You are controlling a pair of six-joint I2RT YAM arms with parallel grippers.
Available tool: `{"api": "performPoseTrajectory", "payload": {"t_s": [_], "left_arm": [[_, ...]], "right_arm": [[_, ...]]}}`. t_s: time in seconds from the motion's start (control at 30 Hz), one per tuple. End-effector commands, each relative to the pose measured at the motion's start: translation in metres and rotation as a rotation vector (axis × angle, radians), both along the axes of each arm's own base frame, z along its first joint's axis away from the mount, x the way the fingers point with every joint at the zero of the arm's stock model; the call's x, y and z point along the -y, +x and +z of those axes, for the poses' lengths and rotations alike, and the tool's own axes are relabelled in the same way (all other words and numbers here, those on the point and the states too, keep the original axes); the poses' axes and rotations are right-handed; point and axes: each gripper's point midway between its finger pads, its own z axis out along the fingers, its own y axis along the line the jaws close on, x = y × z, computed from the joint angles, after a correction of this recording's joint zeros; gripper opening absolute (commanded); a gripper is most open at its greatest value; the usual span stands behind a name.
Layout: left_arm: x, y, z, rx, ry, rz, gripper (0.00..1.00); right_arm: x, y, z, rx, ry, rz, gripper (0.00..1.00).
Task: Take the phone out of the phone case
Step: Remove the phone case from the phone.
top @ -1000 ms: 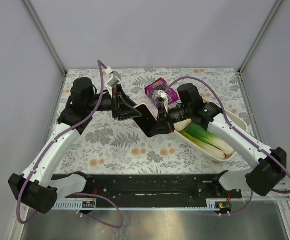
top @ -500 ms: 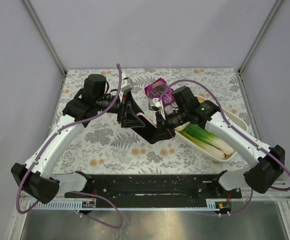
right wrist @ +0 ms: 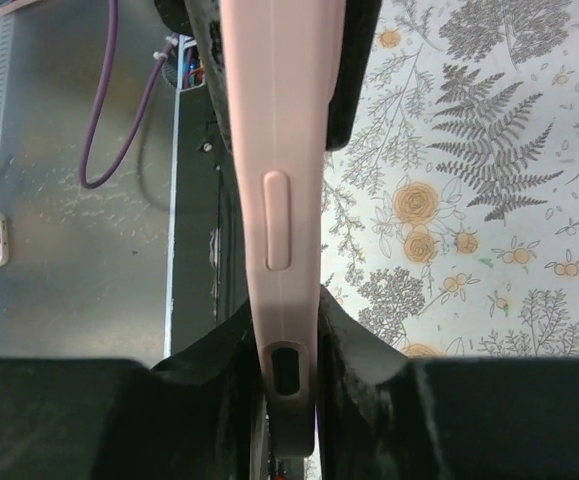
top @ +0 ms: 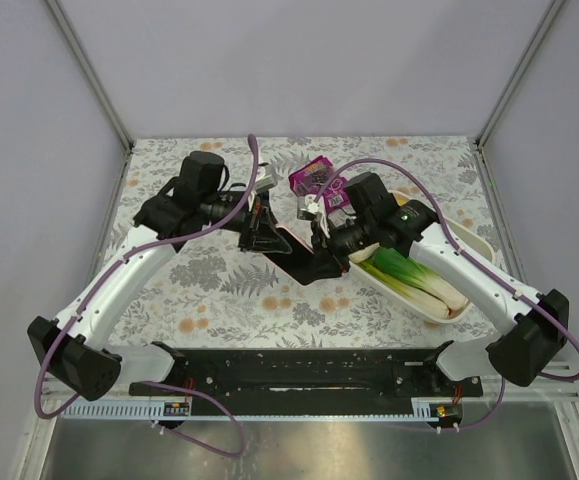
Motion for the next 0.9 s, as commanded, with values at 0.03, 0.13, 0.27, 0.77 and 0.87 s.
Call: {"api": "performPoseTrajectory", "payload": {"t_s": [0.03, 0.13, 0.27, 0.77, 0.87], "left_arm": [[-0.010, 0.010, 0.034, 0.107, -0.060, 0.035, 0.00], [-0.023, 0.017, 0.045, 0.130, -0.093, 0.075, 0.00], [-0.037, 0.019, 0.062, 0.149, -0.154, 0.119, 0.00], [-0.048, 0.022, 0.110, 0.145, -0.383, 0.254, 0.00], [-0.048, 0.023, 0.107, 0.139, -0.384, 0.259, 0.00]], "right_arm": [[-0.008, 0.018, 0.029, 0.109, 0.069, -0.088, 0.45], [-0.007, 0.024, 0.035, 0.113, 0.095, -0.132, 0.74], [-0.005, 0.036, 0.047, 0.114, 0.138, -0.205, 0.83], [-0.022, 0.050, 0.087, -0.099, 0.410, -0.181, 0.80], [-0.023, 0.048, 0.089, -0.099, 0.434, -0.163, 0.78]]}}
